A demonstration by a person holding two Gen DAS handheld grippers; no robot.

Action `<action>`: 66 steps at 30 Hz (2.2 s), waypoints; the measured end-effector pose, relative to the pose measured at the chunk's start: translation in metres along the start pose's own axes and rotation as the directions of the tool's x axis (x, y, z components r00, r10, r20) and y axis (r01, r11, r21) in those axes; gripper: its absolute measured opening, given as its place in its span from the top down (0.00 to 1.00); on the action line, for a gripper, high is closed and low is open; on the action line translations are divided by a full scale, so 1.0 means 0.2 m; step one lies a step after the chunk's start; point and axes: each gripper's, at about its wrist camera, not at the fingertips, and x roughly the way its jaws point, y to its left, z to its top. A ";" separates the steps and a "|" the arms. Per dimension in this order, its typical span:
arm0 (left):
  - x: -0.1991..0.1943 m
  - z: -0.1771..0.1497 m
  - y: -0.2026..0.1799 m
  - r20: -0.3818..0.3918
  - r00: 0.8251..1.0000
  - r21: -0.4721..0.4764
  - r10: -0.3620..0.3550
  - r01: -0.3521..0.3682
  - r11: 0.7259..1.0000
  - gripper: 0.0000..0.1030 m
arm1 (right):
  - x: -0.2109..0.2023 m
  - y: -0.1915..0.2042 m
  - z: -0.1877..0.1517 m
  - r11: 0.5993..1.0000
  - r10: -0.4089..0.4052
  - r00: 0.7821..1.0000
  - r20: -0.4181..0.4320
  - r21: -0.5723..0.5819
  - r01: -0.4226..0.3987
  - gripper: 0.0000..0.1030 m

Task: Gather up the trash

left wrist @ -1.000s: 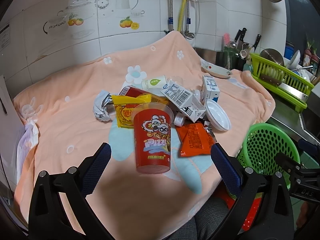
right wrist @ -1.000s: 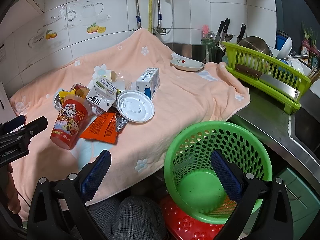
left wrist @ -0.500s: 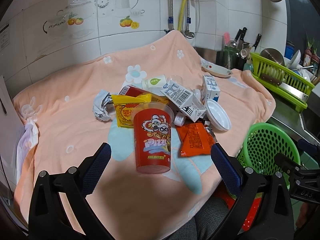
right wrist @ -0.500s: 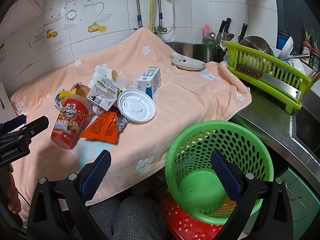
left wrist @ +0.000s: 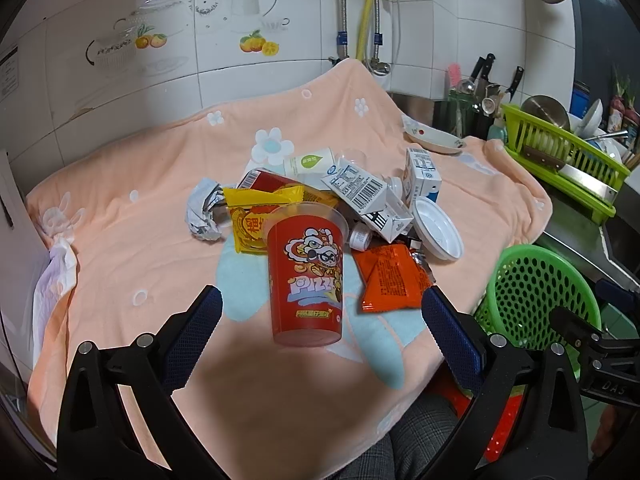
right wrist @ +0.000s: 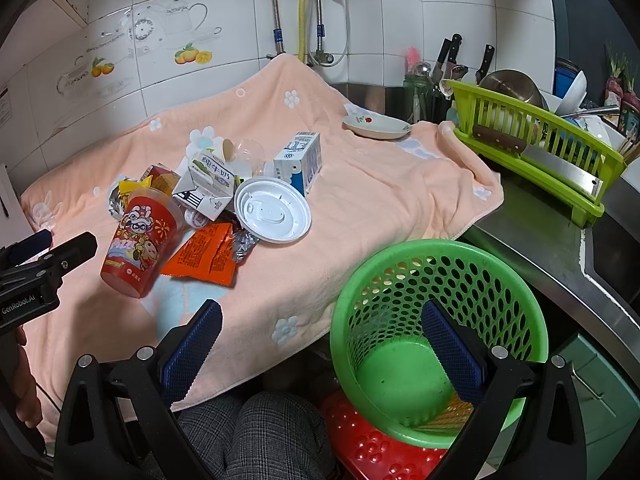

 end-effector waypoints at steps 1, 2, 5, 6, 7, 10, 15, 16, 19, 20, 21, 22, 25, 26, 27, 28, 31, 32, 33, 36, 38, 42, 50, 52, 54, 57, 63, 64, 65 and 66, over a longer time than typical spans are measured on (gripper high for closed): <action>0.00 0.00 0.00 0.000 1.000 0.000 0.000 0.000 1.000 0.05 | 0.00 0.00 0.00 1.000 0.000 1.000 -0.001 0.000 0.000 0.06; 0.00 0.00 0.00 0.001 1.000 0.000 -0.001 0.001 1.000 0.05 | 0.00 0.00 0.00 1.000 -0.001 1.000 0.000 0.000 0.001 0.06; 0.00 0.00 0.00 -0.001 1.000 0.001 0.001 -0.001 1.000 0.05 | 0.00 0.00 0.00 1.000 0.001 1.000 -0.002 0.003 -0.001 0.06; 0.00 0.00 0.00 -0.001 1.000 0.001 0.001 -0.001 1.000 0.05 | 0.00 0.00 0.00 1.000 0.001 1.000 -0.001 0.003 -0.001 0.06; 0.00 0.00 0.00 0.001 1.000 0.000 0.001 -0.001 1.000 0.05 | 0.00 0.00 0.00 1.000 0.001 1.000 -0.001 0.003 -0.001 0.06; 0.00 0.00 0.00 0.001 1.000 -0.001 0.002 -0.002 1.000 0.05 | 0.00 0.00 0.00 1.000 0.004 1.000 -0.001 0.003 -0.004 0.06; 0.00 0.00 0.00 0.000 1.000 -0.001 0.003 -0.003 1.000 0.05 | 0.01 0.01 -0.01 1.000 0.010 1.000 -0.003 0.000 -0.010 0.06; 0.00 -0.01 0.01 0.000 1.000 -0.001 0.003 -0.003 1.000 0.05 | 0.02 0.01 -0.01 1.000 0.010 1.000 -0.003 0.000 -0.010 0.06; 0.00 0.00 0.01 0.000 1.000 -0.001 0.002 -0.002 1.000 0.05 | 0.01 0.01 -0.01 1.000 0.011 1.000 -0.002 0.001 -0.011 0.06; 0.00 0.00 0.01 0.001 1.000 -0.001 0.002 -0.002 1.000 0.05 | 0.01 0.00 -0.01 1.000 0.011 1.000 -0.003 0.001 -0.011 0.06; 0.00 0.00 0.01 0.001 1.000 -0.001 0.002 -0.002 1.000 0.05 | 0.02 0.01 -0.01 1.000 0.011 1.000 -0.003 0.001 -0.011 0.06; 0.00 0.00 0.01 0.001 1.000 -0.001 0.001 -0.001 1.000 0.05 | 0.02 0.00 -0.01 1.000 0.011 1.000 -0.003 0.001 -0.011 0.06; 0.01 0.00 0.00 -0.002 1.000 -0.001 0.001 -0.001 1.000 0.05 | 0.02 0.00 -0.01 1.000 0.011 1.000 -0.003 0.001 -0.011 0.06; 0.01 0.00 0.00 -0.003 1.000 -0.001 0.001 -0.001 1.000 0.05 | 0.02 0.00 -0.01 1.000 0.013 1.000 -0.004 0.002 -0.013 0.06; 0.01 0.00 0.01 -0.003 1.000 -0.002 0.001 -0.001 1.000 0.05 | 0.02 0.00 -0.01 1.000 0.014 1.000 -0.005 0.003 -0.014 0.06; 0.01 0.00 0.01 -0.001 1.000 -0.003 0.001 -0.001 1.000 0.05 | 0.02 0.01 -0.01 1.000 0.014 1.000 -0.006 0.003 -0.014 0.06; 0.02 0.00 0.01 -0.002 1.000 -0.005 0.000 0.000 1.000 0.05 | 0.02 0.01 -0.01 1.000 0.017 1.000 -0.007 0.003 -0.017 0.06; 0.02 0.00 0.01 -0.002 1.000 -0.006 0.000 0.000 1.000 0.05 | 0.02 0.01 -0.01 1.000 0.019 1.000 -0.007 0.002 -0.019 0.06; 0.02 0.01 0.00 -0.002 1.000 -0.006 0.001 -0.001 1.000 0.05 | 0.03 0.01 0.00 1.000 0.021 1.000 -0.007 0.001 -0.021 0.06; 0.03 0.02 0.01 0.000 1.000 -0.009 -0.001 0.001 1.000 0.05 | 0.04 0.01 0.01 1.000 0.024 1.000 -0.010 -0.004 -0.024 0.06; 0.03 0.02 0.01 0.002 1.000 -0.010 -0.001 0.001 1.000 0.05 | 0.05 0.01 0.01 1.000 0.029 1.000 -0.010 -0.007 -0.029 0.06; 0.04 0.04 0.02 0.002 1.000 -0.015 0.000 0.000 1.000 0.05 | 0.07 0.03 0.02 0.999 0.041 0.999 -0.011 -0.019 -0.041 0.06; 0.05 0.08 0.11 0.015 1.000 -0.032 0.009 -0.009 0.999 0.05 | 0.11 0.05 0.06 0.996 0.084 0.996 -0.022 -0.035 -0.085 0.06; 0.05 0.09 0.15 0.018 1.000 -0.041 0.019 -0.018 0.999 0.05 | 0.12 0.05 0.07 0.994 0.104 0.994 -0.027 -0.033 -0.105 0.06; 0.06 0.10 0.19 0.017 1.000 -0.056 0.025 -0.024 0.998 0.05 | 0.14 0.06 0.08 0.992 0.124 0.992 -0.034 -0.030 -0.125 0.07; 0.07 0.11 0.25 0.013 0.999 -0.079 0.036 -0.034 0.996 0.05 | 0.18 0.06 0.10 0.990 0.139 0.989 -0.042 -0.033 -0.140 0.07; 0.10 0.10 0.29 -0.008 1.000 -0.098 0.026 -0.027 0.995 0.05 | 0.28 0.07 0.17 0.984 0.173 0.983 -0.065 -0.034 -0.176 0.07; 0.11 0.10 0.29 -0.011 1.000 -0.097 0.026 -0.027 0.995 0.05 | 0.29 0.07 0.19 0.982 0.183 0.981 -0.067 -0.035 -0.186 0.07; 0.12 0.10 0.29 -0.014 1.000 -0.096 0.026 -0.027 0.995 0.05 | 0.30 0.08 0.20 0.980 0.190 0.979 -0.068 -0.038 -0.193 0.07; 0.13 0.10 0.29 -0.016 1.000 -0.096 0.026 -0.027 0.995 0.05 | 0.31 0.09 0.22 0.978 0.202 0.977 -0.069 -0.044 -0.206 0.07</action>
